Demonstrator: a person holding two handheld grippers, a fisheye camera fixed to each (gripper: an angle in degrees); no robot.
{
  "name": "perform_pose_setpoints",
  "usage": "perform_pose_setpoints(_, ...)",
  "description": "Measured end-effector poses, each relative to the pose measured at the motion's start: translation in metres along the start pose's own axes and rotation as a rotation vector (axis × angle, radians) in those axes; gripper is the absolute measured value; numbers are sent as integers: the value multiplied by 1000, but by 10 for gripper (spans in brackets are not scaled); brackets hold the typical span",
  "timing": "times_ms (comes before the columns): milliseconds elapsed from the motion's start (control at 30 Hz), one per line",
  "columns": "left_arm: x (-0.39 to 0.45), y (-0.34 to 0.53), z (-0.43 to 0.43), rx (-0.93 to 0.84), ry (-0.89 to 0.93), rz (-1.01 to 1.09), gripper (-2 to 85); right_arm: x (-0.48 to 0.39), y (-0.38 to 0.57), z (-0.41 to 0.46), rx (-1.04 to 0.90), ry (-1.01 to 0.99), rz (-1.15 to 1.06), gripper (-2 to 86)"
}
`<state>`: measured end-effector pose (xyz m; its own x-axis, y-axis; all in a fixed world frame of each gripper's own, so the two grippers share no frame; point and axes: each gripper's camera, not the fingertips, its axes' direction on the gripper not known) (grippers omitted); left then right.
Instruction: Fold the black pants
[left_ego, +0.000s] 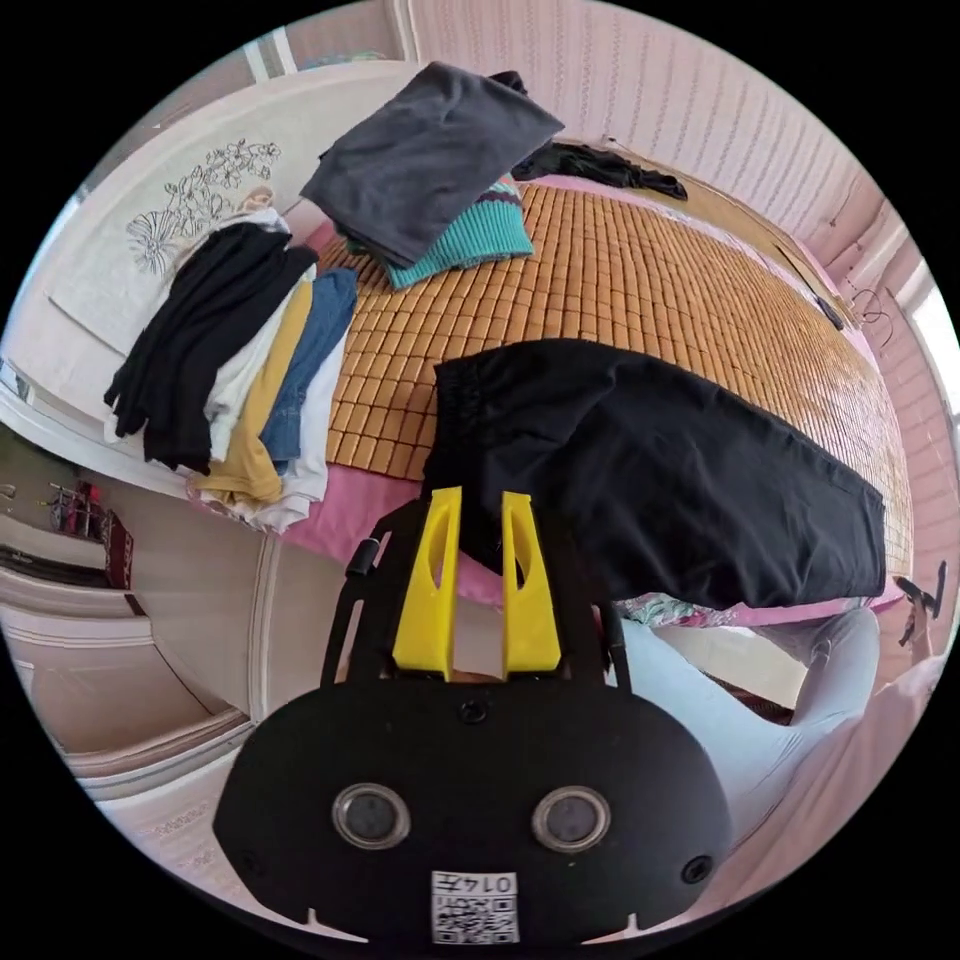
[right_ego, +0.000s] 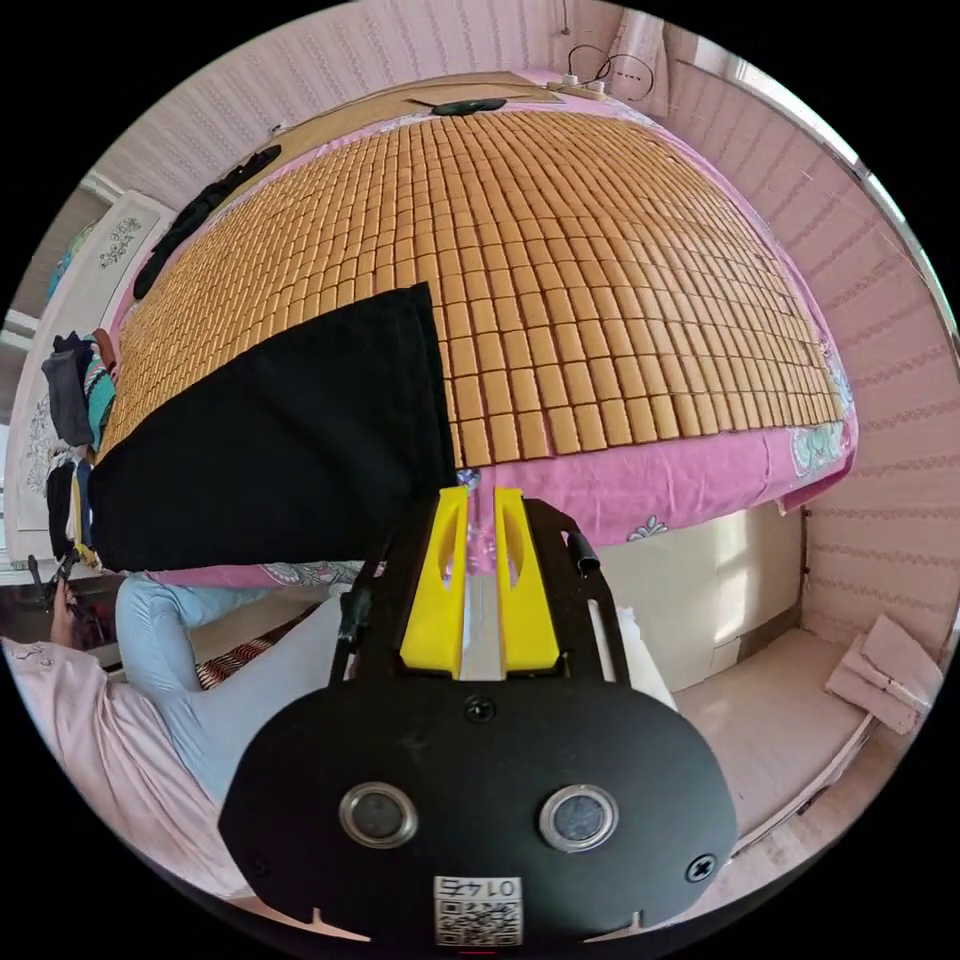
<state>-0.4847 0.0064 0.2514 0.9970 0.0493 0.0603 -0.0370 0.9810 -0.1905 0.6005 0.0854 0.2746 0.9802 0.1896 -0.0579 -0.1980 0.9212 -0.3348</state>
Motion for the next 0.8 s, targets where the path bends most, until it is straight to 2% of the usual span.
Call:
perform_pose_setpoints(167,129,-63,-16,102,102,415,78,-52,-46,1,119,-49,-153,53)
perform_pose_setpoints(300,255,-104,11,171,259,702,90,-72,-80,35,74,4,-165,60)
perform_pose_setpoints(367,302,-116,28,163,300,795,95,-76,-92,50,36,16,-159,59)
perform_pose_setpoints(433,356,-125,55,84,320,910,104,-75,-91,47,79,-3,-141,47)
perform_pose_setpoints(533,400,-129,83,5,268,1002,110,-78,-84,41,75,-43,-188,8)
perform_pose_setpoints(667,425,-134,99,-34,211,1026,84,-79,-65,24,121,-47,-209,-4)
perform_pose_setpoints(800,429,-134,92,-43,255,1029,4,-76,-49,-2,199,-92,-182,-5)
